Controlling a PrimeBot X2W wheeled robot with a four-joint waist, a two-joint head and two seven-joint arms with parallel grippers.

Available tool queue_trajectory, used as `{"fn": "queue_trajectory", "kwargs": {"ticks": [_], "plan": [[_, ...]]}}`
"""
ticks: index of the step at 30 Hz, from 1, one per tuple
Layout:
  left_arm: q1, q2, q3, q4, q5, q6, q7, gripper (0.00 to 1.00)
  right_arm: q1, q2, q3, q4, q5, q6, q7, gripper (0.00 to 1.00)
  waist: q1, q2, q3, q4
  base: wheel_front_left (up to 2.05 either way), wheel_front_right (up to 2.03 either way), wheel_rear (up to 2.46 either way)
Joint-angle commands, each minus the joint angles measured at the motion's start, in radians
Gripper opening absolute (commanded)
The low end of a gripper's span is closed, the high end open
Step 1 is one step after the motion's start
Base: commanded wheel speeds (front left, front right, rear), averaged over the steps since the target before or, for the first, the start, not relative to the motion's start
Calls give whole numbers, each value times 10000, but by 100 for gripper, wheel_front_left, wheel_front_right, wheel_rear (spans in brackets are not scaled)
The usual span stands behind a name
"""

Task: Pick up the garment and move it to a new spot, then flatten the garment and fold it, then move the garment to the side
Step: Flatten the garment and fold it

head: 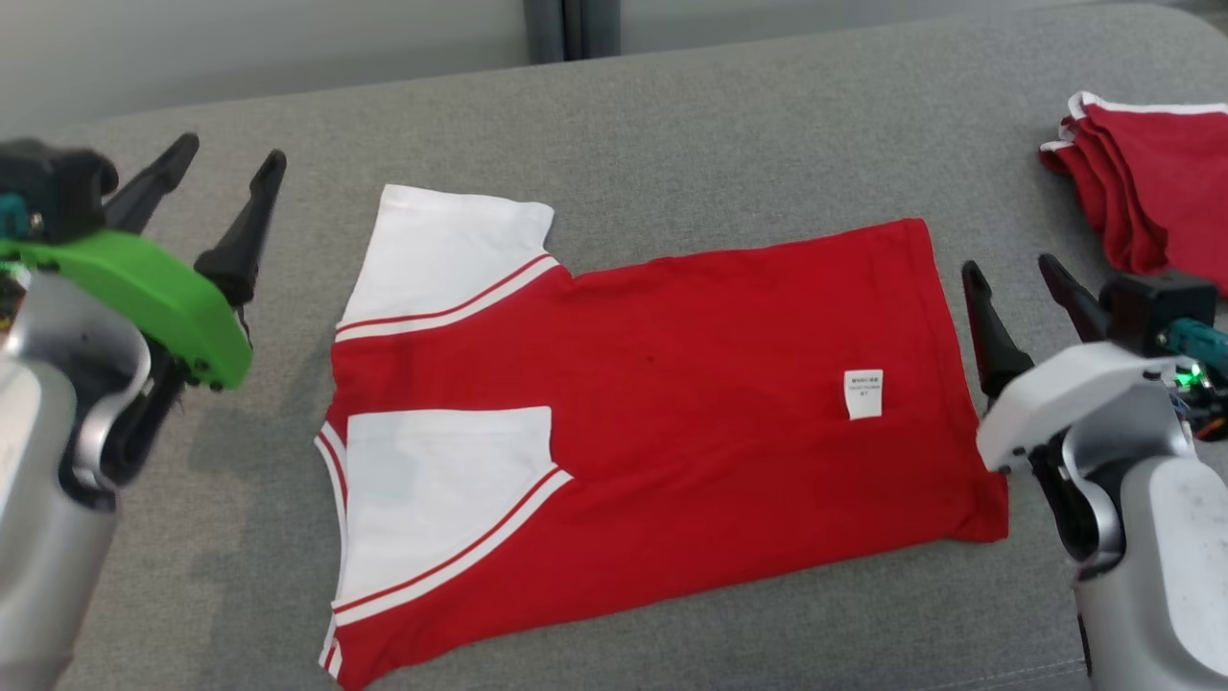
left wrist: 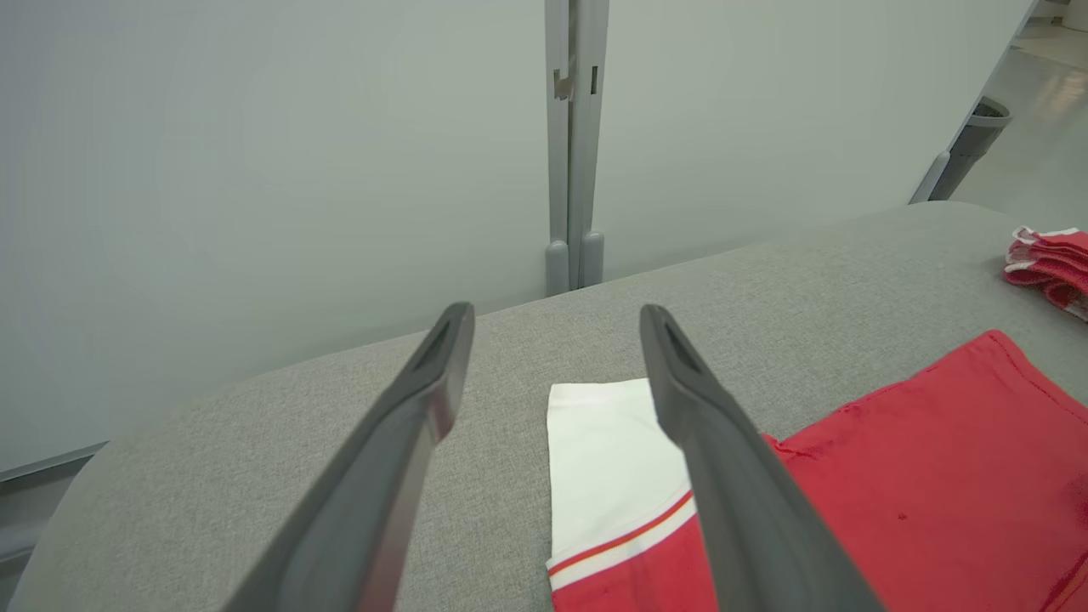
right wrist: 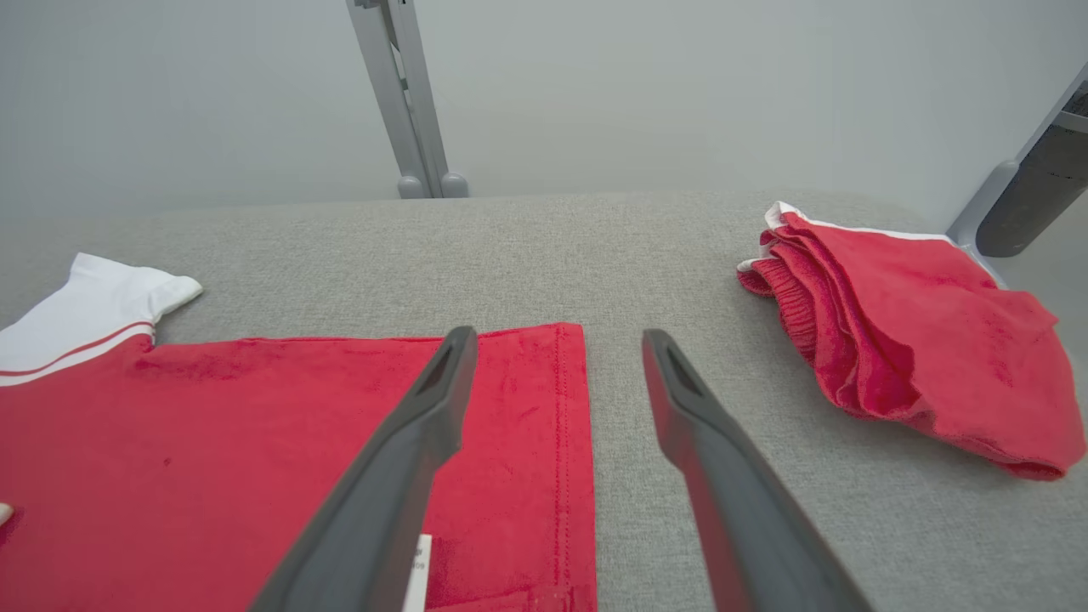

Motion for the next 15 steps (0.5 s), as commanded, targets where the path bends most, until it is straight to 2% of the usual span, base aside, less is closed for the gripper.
{"fn": "queue_trajectory", "kwargs": {"ticks": [1,8,15], "plan": [[-630,48,-171,405,0,-133,369,100,-364,-68,171,116,6,-18,-93,100,-1,0,760,-457,0,0,0],[-2944,229,-880,2558,-71,-416,1900,100,-1874,-130,1259,533,147,-18,-319,100,-1,0,2164,-1311,0,0,0],[-3980,477,-1535,3747,-344,-497,2800,100,-2782,-230,1747,935,234,-18,-636,100,-1,0,3048,-1892,0,0,0]]}}
